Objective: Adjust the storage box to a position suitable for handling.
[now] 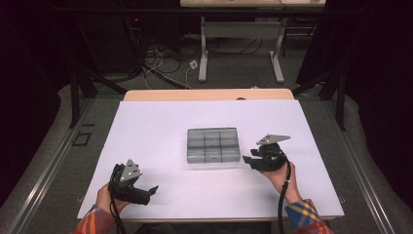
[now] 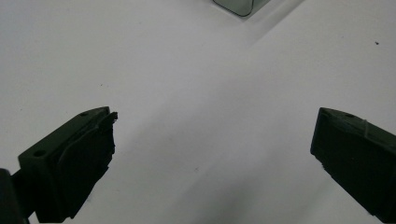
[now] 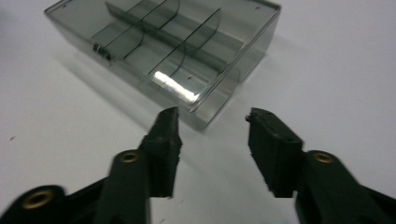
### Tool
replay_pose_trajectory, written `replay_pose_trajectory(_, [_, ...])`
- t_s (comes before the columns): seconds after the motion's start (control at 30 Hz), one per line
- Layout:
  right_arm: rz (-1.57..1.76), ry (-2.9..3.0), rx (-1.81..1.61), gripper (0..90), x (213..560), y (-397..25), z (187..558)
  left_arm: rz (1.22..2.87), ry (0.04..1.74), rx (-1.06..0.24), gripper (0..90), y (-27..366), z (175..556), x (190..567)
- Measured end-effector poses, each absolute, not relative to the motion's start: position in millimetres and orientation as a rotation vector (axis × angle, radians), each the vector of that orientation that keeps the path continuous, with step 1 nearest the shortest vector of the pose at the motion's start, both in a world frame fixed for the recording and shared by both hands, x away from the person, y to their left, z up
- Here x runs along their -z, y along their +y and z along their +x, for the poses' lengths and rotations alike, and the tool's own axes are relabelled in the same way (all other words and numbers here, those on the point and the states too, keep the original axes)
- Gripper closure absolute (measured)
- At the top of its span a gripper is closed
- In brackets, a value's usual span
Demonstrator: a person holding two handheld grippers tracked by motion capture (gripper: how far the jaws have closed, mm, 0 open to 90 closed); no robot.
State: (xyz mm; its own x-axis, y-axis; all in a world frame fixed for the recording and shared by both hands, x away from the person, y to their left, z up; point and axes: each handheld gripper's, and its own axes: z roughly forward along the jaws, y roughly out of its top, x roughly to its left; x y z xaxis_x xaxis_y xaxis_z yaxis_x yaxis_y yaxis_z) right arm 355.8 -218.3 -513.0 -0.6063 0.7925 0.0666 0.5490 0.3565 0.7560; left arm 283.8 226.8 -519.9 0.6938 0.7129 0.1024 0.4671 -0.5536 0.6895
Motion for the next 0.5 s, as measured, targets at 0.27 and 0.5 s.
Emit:
replay_pose_trajectory(0.27, [1.279, 2.29, -1.049, 90.0, 518.7, -210.0, 380.4, 2.261, 0.901, -0.485, 0.0, 227.8, 284.3, 519.3])
replay_pose_trajectory(0.5, [1.313, 2.3, -0.953, 90.0, 528.0, -199.8, 395.0, 2.26, 0.904, -0.487, 0.0, 228.0, 284.3, 519.5])
